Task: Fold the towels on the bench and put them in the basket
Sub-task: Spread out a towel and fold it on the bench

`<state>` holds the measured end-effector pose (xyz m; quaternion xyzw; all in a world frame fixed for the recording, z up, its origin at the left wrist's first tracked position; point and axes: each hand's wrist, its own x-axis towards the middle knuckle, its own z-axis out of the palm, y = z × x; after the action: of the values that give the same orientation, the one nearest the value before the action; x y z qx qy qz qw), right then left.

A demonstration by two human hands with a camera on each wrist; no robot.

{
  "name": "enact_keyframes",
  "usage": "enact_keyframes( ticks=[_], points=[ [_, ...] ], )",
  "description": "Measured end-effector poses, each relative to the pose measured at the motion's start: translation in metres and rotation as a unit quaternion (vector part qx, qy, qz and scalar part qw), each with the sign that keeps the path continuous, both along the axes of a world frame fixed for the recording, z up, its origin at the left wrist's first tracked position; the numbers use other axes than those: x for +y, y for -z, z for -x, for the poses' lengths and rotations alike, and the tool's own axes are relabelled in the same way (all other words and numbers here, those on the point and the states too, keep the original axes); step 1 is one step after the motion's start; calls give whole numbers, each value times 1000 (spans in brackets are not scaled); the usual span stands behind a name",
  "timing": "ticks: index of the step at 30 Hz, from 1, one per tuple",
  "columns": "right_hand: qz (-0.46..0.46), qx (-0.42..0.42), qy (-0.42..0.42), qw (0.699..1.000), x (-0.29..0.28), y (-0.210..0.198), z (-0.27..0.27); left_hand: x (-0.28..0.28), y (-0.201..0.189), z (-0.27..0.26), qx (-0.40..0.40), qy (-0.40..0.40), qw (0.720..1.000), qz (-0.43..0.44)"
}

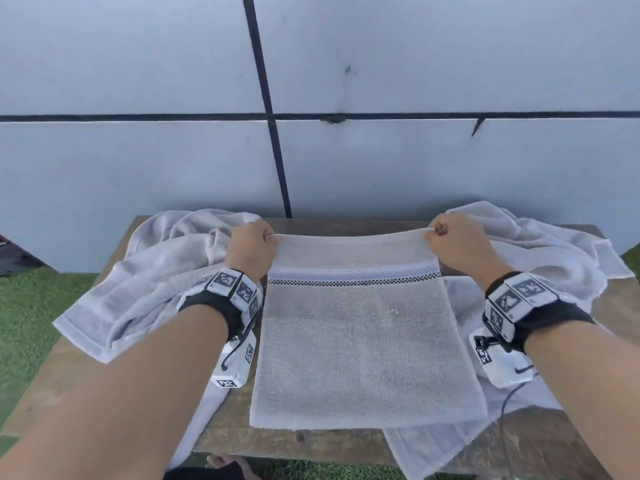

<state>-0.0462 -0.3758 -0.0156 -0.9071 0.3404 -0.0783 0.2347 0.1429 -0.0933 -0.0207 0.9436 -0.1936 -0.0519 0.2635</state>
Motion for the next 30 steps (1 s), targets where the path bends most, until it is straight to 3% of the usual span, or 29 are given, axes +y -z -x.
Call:
enact_keyframes(
  ticks=[4, 10, 18, 25, 30],
  points=[
    [51, 77, -31, 995, 0, 28, -9, -4, 27, -11, 11, 42, 999, -30],
    [62, 66, -47, 995, 3, 37, -14, -1, 34, -12, -21, 112, 993, 0],
    [37, 95, -61, 993, 10, 31, -3, 1, 26, 3, 36, 136, 990, -23],
    [-15, 78, -70, 994, 15, 12, 15, 5, 8, 21, 70, 151, 985, -36],
    [-43, 17, -61, 997, 20, -9, 35, 17, -17, 29, 115, 180, 974, -71]
  ],
)
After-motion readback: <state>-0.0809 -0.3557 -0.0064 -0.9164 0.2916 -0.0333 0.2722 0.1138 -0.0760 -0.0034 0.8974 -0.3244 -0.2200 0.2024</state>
